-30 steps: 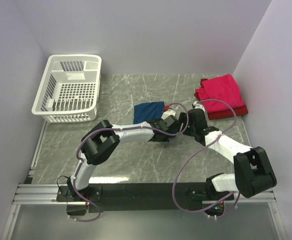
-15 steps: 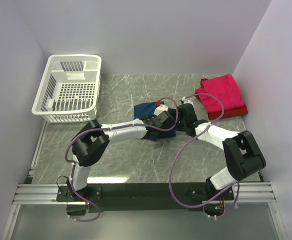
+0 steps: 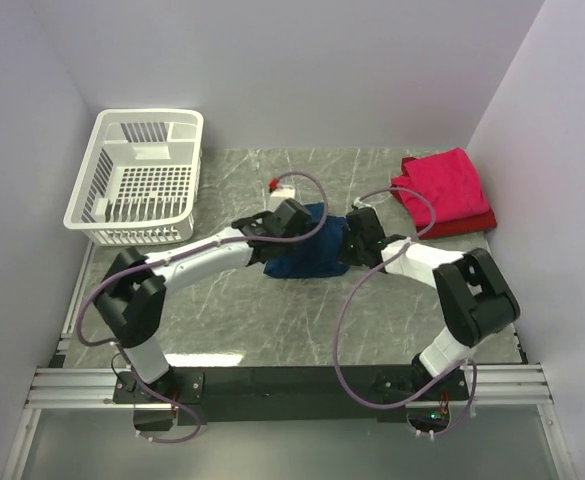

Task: Fold and stack the t-shirts
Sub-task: Flatten the tshirt out

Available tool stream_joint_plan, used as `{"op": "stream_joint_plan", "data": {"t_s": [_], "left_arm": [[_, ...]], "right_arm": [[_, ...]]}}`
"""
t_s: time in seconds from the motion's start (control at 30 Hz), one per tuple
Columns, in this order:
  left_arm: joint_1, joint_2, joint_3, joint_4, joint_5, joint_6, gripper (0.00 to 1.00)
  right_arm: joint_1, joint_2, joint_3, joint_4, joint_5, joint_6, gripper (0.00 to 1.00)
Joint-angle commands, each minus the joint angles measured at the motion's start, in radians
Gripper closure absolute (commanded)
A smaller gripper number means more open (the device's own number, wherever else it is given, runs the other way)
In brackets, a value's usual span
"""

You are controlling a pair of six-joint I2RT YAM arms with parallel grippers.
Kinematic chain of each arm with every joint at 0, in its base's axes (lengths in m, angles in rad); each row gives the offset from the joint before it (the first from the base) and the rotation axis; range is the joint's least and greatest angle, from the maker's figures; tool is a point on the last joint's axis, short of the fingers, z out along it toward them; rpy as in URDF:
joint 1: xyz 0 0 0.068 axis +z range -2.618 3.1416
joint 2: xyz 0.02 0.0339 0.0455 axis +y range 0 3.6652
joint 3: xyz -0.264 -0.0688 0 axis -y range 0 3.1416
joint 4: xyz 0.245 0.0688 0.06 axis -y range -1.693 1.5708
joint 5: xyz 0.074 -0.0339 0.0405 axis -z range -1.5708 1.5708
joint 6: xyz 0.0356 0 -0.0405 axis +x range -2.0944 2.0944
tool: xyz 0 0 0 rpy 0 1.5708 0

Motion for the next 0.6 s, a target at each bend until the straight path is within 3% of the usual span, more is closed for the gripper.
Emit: {"op": "stream_joint_plan", "data": {"t_s": [0.0, 0.17, 0.27, 0.3, 0.37, 0.4, 0.5, 0.57], "left_arm": [[0.076, -0.143, -0.019, -0.019, -0.084, 0.019, 0.98], [0.146, -0.308, -0.082, -0.023, -0.099, 0.025, 0.95], [0.146, -0.348, -0.124, -0.053, -0.093, 0.004, 0.9], [0.146, -0.349, -0.153, -0.062, -0.101, -0.005, 0.87], [0.146, -0.345, -0.18, -0.088, -0.131, -0.039, 0.81], [0.146, -0.335, -0.188, -0.099, -0.142, -0.051, 0.78], [0.133, -0.316, -0.196, -0.101, -0.152, -0.078, 0.53], [0.085, -0.299, -0.181, -0.098, -0.164, -0.085, 0.45]], "right_arm": [[-0.036, -0.148, 0.031, -0.082, 0.082, -0.022, 1.0], [-0.124, -0.417, 0.031, -0.214, 0.159, -0.06, 1.0], [-0.136, -0.497, 0.035, -0.288, 0.222, -0.074, 0.99], [-0.137, -0.503, 0.037, -0.305, 0.232, -0.077, 0.84], [-0.139, -0.509, 0.034, -0.343, 0.272, -0.074, 0.7], [-0.139, -0.509, 0.025, -0.349, 0.278, -0.074, 0.58], [-0.136, -0.517, 0.006, -0.346, 0.227, -0.072, 0.48], [-0.119, -0.532, 0.0, -0.326, 0.182, -0.071, 0.46]]}}
